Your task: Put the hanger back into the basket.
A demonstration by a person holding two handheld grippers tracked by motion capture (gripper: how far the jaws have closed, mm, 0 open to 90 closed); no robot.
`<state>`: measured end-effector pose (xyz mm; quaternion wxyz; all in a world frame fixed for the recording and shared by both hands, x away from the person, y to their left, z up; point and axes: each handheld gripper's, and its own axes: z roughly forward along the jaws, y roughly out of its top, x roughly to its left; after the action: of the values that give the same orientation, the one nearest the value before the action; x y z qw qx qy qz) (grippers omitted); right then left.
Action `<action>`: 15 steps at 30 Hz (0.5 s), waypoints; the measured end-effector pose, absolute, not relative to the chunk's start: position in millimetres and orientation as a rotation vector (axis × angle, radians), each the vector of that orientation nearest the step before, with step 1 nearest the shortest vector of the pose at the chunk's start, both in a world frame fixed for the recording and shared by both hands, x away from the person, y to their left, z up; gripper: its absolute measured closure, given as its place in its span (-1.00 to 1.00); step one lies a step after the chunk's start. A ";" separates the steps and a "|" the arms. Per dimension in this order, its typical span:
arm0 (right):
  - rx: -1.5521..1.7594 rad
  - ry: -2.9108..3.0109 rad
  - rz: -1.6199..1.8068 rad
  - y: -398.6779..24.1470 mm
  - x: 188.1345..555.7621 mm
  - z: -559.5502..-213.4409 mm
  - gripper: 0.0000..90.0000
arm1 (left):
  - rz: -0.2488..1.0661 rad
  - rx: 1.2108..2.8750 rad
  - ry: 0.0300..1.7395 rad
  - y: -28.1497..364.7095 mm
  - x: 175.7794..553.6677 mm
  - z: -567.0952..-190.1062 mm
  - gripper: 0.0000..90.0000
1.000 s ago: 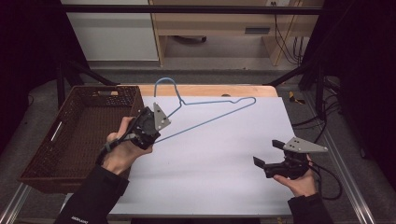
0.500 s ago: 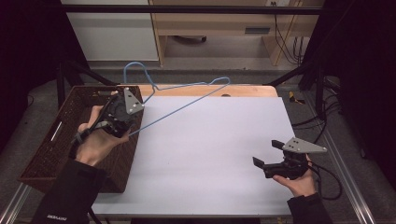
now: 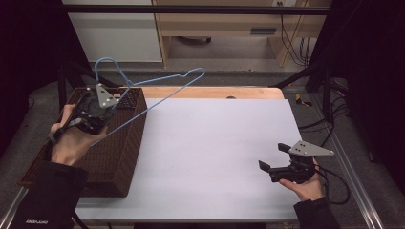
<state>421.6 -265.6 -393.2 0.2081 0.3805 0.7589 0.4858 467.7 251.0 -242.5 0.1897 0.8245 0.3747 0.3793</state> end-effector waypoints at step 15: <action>1.054 2.119 1.346 -265.3 422.2 -394.0 -0.91 | 1.130 2.265 1.242 312.8 472.1 -247.5 0.95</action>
<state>422.2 -265.3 -394.0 0.2082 0.3788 0.7612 0.4835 472.1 312.8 -247.5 0.1605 0.7930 0.4347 0.3956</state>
